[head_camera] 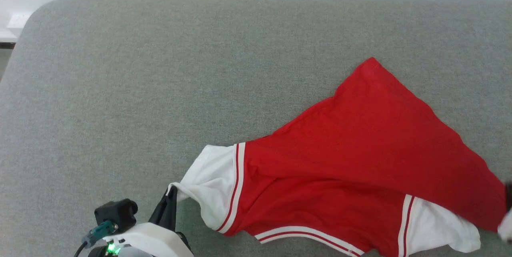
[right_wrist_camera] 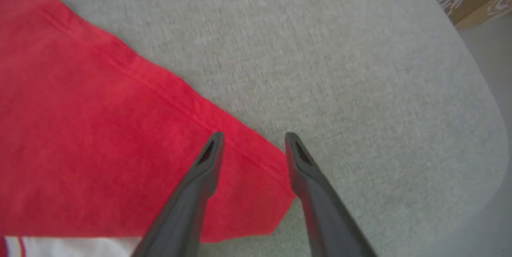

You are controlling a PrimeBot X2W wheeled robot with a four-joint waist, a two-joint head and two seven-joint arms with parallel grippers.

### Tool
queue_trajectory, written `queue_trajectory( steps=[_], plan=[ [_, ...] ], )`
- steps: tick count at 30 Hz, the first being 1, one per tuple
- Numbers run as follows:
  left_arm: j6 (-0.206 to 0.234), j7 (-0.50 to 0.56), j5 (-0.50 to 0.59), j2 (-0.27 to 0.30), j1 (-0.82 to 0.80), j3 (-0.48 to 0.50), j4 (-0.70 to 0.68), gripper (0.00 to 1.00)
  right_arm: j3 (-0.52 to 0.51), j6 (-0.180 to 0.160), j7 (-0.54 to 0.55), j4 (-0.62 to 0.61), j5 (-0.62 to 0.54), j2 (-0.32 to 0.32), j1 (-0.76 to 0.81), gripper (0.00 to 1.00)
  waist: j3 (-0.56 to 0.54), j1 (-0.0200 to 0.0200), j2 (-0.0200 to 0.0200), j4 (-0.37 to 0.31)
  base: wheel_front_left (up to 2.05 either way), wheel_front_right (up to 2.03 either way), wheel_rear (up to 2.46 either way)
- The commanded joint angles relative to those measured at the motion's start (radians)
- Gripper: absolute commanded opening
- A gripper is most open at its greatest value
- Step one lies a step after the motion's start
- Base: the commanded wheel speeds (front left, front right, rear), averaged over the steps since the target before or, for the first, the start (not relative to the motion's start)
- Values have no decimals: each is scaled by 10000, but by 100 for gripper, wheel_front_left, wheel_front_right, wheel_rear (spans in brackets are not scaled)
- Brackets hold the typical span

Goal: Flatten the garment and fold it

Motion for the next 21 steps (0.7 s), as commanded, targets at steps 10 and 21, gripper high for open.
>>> queue_trajectory(
  steps=[10,21],
  plan=[
    [-5,-145,-142,-60,-222,-53,-15,0,3352,-9,-4330,537,262,-1684,-2503,100,566,1,0,338,0,0,0],
    [-129,-345,-184,-277,-669,-234,200,0,6804,-9,-3304,3861,1058,-3061,-6034,100,1534,1,0,962,0,0,0]
  ],
)
